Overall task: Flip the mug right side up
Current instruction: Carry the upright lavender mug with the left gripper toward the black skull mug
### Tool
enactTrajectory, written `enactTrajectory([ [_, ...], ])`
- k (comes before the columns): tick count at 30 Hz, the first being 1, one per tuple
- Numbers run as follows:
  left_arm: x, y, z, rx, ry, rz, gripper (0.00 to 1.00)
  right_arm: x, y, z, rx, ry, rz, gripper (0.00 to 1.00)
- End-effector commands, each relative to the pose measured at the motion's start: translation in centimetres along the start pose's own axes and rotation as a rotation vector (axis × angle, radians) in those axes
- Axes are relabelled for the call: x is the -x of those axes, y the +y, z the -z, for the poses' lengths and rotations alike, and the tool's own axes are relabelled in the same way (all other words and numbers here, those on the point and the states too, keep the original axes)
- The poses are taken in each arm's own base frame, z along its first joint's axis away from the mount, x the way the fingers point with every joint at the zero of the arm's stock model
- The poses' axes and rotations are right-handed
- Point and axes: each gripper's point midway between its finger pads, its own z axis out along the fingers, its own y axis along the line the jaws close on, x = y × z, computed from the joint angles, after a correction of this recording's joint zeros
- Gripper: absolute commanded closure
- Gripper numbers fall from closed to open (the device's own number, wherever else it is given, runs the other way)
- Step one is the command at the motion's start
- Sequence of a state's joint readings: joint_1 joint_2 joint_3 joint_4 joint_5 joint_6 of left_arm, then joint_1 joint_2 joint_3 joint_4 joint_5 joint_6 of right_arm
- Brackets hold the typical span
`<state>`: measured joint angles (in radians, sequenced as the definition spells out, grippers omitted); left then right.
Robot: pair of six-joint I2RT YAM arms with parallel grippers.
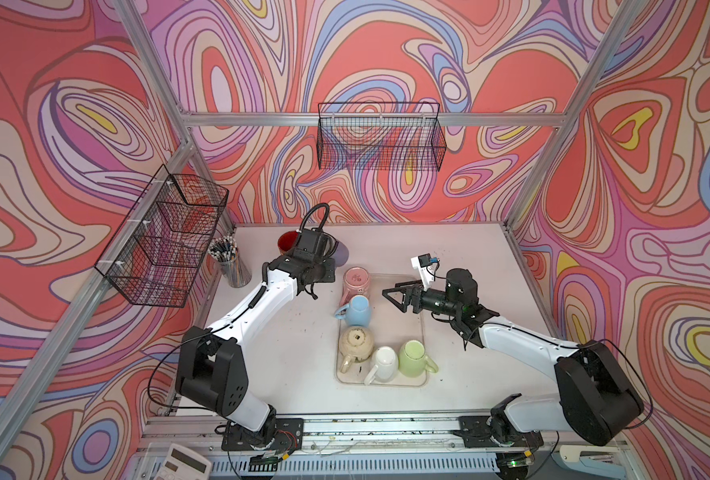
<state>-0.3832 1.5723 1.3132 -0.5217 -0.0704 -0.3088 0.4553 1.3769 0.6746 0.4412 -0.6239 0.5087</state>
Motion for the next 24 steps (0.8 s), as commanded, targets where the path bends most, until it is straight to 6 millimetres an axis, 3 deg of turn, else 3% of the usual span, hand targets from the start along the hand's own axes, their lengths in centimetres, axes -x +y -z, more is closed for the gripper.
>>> enactTrajectory([
  [1,3.4,0.4,0.4,0.051,-0.075,-0.047,1.00,0.4,0.0,0.4,-0.029,-0.022,0.018,0.02],
  [12,4.6,2.6,-3.5,0.259,0.039,-0.175,1.00,0.8,0.5,1.1,-0.029,-0.055,0.015,0.02],
  [24,4.2,3.4,-8.4,0.307,0.134,-0.213,1.00,0.4,0.2,0.7,-0.024,-0.043,0.000,0.02],
])
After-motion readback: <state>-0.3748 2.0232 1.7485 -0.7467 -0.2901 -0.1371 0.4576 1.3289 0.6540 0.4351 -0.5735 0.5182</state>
